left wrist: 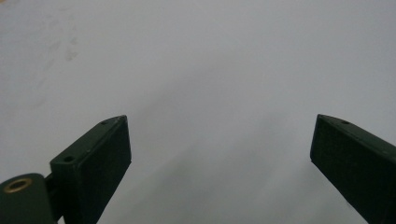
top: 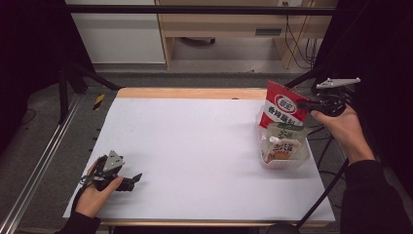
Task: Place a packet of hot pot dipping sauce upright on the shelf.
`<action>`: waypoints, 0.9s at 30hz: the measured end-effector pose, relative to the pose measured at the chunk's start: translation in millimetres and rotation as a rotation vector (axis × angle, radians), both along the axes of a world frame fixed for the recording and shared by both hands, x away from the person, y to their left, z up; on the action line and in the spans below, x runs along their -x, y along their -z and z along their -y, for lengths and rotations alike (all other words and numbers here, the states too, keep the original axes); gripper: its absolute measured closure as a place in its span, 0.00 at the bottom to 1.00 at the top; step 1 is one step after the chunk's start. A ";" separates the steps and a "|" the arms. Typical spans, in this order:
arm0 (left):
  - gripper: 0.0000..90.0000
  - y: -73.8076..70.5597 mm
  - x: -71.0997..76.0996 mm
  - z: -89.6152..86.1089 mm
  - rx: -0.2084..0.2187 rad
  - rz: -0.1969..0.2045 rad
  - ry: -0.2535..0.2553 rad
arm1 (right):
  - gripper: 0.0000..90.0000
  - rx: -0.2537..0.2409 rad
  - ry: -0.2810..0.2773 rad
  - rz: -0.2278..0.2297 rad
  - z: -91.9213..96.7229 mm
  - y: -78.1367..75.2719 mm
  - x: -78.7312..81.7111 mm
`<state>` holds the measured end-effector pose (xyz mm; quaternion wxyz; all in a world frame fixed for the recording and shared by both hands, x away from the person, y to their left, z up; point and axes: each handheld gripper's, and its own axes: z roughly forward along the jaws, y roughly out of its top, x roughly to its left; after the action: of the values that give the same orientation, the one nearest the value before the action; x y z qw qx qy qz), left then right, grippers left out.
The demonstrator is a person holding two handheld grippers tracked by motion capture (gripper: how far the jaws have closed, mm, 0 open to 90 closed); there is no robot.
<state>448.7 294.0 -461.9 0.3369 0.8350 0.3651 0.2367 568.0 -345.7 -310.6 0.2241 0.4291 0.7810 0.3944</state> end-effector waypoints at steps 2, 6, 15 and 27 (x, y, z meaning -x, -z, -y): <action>0.06 -0.1 0.1 0.2 -0.012 -0.002 -0.002 | 0.85 0.006 0.017 -0.007 4.1 3.6 3.5; 0.06 -0.7 1.3 -0.7 -0.008 0.001 -0.006 | 0.56 0.007 0.060 0.016 3.9 3.4 10.4; 0.06 -1.7 2.4 3.1 -0.026 0.009 0.003 | 0.16 0.100 0.103 0.235 -34.8 -31.9 43.0; 0.05 -3.0 7.9 7.7 -0.061 0.017 0.009 | 0.09 0.027 -0.003 0.221 -141.5 15.6 115.9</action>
<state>440.8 286.3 -458.9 0.3154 0.8445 0.3509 0.2533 452.1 -204.2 -326.2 0.3139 0.3787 0.7577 0.4289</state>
